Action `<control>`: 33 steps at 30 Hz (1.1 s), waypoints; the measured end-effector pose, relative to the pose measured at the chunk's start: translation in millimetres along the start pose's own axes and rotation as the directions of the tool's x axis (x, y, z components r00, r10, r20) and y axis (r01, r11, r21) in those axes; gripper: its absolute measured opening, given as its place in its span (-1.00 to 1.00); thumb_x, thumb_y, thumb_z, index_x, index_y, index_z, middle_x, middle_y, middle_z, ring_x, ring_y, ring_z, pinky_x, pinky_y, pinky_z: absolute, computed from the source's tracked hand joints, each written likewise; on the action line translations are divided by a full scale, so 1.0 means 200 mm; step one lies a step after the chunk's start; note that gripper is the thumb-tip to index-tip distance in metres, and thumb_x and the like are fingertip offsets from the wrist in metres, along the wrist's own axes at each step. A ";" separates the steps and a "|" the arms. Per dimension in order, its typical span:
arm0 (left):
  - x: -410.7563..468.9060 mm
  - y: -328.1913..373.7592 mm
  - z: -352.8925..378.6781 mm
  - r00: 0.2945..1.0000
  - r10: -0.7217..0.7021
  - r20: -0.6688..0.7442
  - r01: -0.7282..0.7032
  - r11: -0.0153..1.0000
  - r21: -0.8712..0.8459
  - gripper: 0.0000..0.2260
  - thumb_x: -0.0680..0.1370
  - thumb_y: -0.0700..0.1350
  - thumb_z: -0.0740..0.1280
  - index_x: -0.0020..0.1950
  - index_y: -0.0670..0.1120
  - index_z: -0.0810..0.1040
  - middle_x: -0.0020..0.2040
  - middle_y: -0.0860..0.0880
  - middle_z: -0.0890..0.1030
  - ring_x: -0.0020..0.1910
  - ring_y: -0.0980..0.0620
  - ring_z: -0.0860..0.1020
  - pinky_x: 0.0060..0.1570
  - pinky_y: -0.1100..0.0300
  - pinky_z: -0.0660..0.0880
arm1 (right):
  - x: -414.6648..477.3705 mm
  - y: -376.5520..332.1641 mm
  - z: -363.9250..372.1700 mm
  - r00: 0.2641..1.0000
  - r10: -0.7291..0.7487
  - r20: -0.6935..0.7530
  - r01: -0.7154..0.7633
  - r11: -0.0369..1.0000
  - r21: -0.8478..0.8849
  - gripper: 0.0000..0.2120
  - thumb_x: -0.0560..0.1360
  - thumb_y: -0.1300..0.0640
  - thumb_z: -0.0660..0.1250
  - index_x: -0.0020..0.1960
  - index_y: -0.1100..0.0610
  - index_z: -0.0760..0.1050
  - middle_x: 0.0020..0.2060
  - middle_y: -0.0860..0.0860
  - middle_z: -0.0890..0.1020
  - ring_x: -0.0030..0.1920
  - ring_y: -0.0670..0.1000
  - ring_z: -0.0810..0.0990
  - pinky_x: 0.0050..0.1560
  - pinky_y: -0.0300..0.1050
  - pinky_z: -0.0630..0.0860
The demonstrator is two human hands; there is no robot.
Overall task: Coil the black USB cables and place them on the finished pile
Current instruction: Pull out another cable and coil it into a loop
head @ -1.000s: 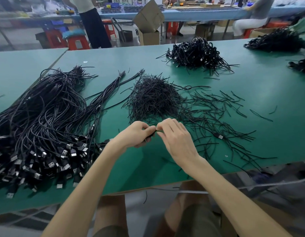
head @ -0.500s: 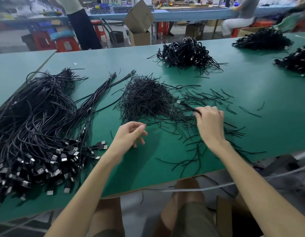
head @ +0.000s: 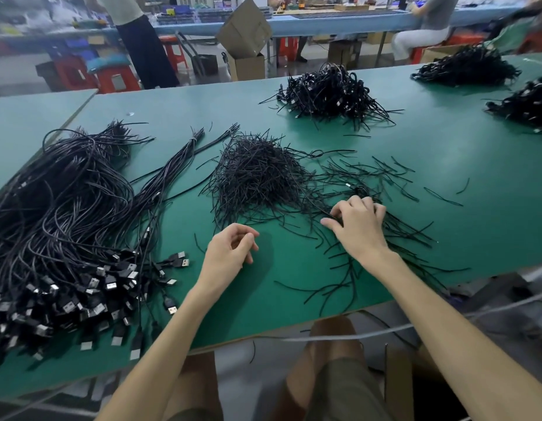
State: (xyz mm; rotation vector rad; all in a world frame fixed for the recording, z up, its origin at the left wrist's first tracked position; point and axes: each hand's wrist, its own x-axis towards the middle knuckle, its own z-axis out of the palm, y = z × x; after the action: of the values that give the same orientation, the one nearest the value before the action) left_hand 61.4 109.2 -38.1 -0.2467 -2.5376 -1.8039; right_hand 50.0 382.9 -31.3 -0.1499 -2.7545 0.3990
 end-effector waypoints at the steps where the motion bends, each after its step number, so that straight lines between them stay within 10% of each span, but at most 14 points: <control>1: 0.00 0.00 0.00 1.000 -0.001 0.005 0.001 1.000 0.001 -0.88 0.67 -0.19 0.28 0.02 -0.04 0.60 -0.20 0.01 0.68 -0.36 0.06 0.58 -0.36 0.32 0.45 | -0.01 -0.01 0.01 1.000 0.004 0.000 -0.004 1.000 -0.001 -0.79 0.60 -0.10 0.34 0.03 0.04 0.59 0.04 -0.02 0.55 0.16 0.07 0.39 0.24 0.02 0.14; 10: -0.01 0.02 -0.01 1.000 0.031 0.001 -0.031 1.000 0.001 -0.83 0.66 -0.23 0.26 0.01 -0.04 0.62 -0.23 0.01 0.67 -0.36 0.05 0.58 -0.34 0.29 0.45 | -0.02 -0.17 -0.08 0.999 0.042 -0.017 -0.035 0.954 0.298 -0.89 0.58 0.05 0.41 -0.11 0.04 0.58 -0.15 -0.07 0.58 -0.01 0.01 0.49 0.12 -0.06 0.32; 17: -0.04 0.05 0.00 0.971 0.238 0.005 -0.238 0.970 0.045 -0.61 0.59 -0.33 0.34 0.30 0.09 0.57 0.04 0.01 0.57 -0.11 0.01 0.60 -0.30 0.11 0.53 | -0.12 -0.50 -0.18 0.955 0.010 0.297 -0.277 0.390 0.878 -0.91 0.59 0.21 0.40 0.00 0.21 0.51 -0.30 0.03 0.67 -0.34 -0.03 0.65 -0.33 -0.15 0.50; 24: -0.07 0.13 -0.06 0.967 0.241 0.078 -0.208 0.932 -0.297 -0.58 0.56 -0.18 0.44 0.38 0.13 0.58 0.05 0.02 0.59 -0.14 0.05 0.55 -0.18 0.20 0.55 | -0.18 -0.60 -0.15 0.868 -0.001 0.497 -0.494 -0.120 0.861 -0.91 0.62 0.30 0.32 0.11 0.27 0.46 -0.23 0.09 0.64 -0.27 -0.03 0.66 -0.24 -0.20 0.57; 30: -0.10 0.20 -0.10 0.966 0.255 0.040 -0.214 0.879 -0.426 -0.61 0.68 0.12 0.17 0.22 -0.14 0.61 0.22 -0.11 0.66 0.28 -0.14 0.59 0.26 -0.03 0.51 | -0.30 -0.62 -0.08 0.770 -0.122 0.626 -0.630 0.006 0.777 -0.97 0.59 0.28 0.37 0.00 0.24 0.53 -0.21 0.09 0.69 -0.27 -0.03 0.67 -0.32 -0.25 0.54; 33: -0.12 0.26 -0.09 0.988 0.108 0.113 0.000 0.723 -0.691 -0.60 0.63 0.17 0.13 0.03 -0.15 0.53 -0.25 -0.04 0.62 -0.17 -0.06 0.67 0.03 0.01 0.59 | -0.33 -0.62 -0.08 0.720 -0.257 0.645 -0.643 0.105 0.759 -0.89 0.60 0.18 0.39 -0.02 0.23 0.54 -0.21 0.09 0.70 -0.31 -0.02 0.65 -0.41 -0.25 0.47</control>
State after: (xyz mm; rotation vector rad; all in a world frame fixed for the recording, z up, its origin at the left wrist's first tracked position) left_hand 90.0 105.5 14.7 -0.4653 -1.7547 -2.7172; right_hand 110.6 259.1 -2.6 -0.0504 -2.1861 2.8030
